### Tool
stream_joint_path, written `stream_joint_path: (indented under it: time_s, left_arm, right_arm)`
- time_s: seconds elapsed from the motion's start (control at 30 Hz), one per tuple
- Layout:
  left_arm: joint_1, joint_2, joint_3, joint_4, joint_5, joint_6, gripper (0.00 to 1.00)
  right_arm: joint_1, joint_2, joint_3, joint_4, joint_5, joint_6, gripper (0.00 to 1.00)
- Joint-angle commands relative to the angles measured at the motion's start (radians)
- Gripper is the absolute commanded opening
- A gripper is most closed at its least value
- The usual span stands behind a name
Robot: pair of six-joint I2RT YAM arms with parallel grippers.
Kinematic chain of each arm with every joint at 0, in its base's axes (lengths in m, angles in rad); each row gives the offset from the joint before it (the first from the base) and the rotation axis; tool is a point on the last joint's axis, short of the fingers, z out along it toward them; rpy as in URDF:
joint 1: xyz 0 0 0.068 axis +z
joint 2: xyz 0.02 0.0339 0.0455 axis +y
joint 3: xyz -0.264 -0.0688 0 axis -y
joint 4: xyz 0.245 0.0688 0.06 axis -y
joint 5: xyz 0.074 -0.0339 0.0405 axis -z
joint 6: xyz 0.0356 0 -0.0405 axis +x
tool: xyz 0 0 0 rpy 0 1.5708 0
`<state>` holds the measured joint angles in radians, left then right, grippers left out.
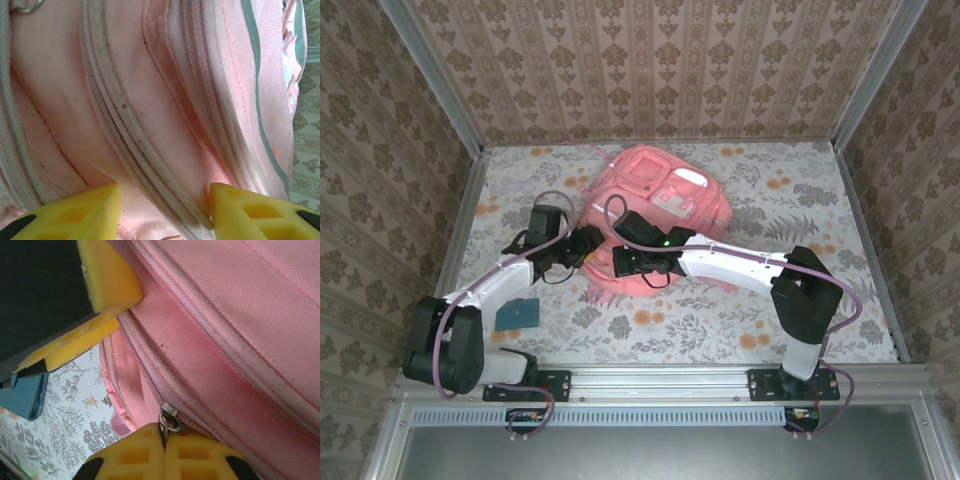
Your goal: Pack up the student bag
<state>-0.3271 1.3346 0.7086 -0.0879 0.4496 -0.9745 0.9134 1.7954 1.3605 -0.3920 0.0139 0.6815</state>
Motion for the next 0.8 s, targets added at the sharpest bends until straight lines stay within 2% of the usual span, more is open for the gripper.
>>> stream_joint_path:
  time_s: [0.0, 0.1, 0.2, 0.37, 0.57, 0.77]
  left_arm:
    - [-0.006, 0.023, 0.024, 0.012, -0.003, -0.007, 0.42]
    - [-0.006, 0.03, 0.023, 0.004, -0.032, -0.009, 0.28]
    - [-0.003, 0.026, 0.025, -0.02, -0.065, 0.01, 0.15]
    - [0.003, 0.022, 0.025, -0.049, -0.088, 0.043, 0.0]
    - [0.016, 0.018, 0.022, -0.058, -0.093, 0.058, 0.0]
    - [0.023, 0.011, 0.028, -0.072, -0.088, 0.077, 0.0]
  right_arm:
    - [-0.003, -0.002, 0.015, 0.026, -0.01, 0.003, 0.0]
    - [-0.002, -0.015, 0.004, -0.006, 0.028, 0.004, 0.0]
    - [-0.003, -0.047, -0.022, -0.076, 0.116, -0.003, 0.0]
    - [-0.027, -0.134, -0.122, -0.177, 0.248, -0.026, 0.0]
    - [-0.111, -0.267, -0.267, -0.2, 0.285, -0.037, 0.0]
    - [-0.196, -0.315, -0.31, -0.207, 0.308, -0.09, 0.0]
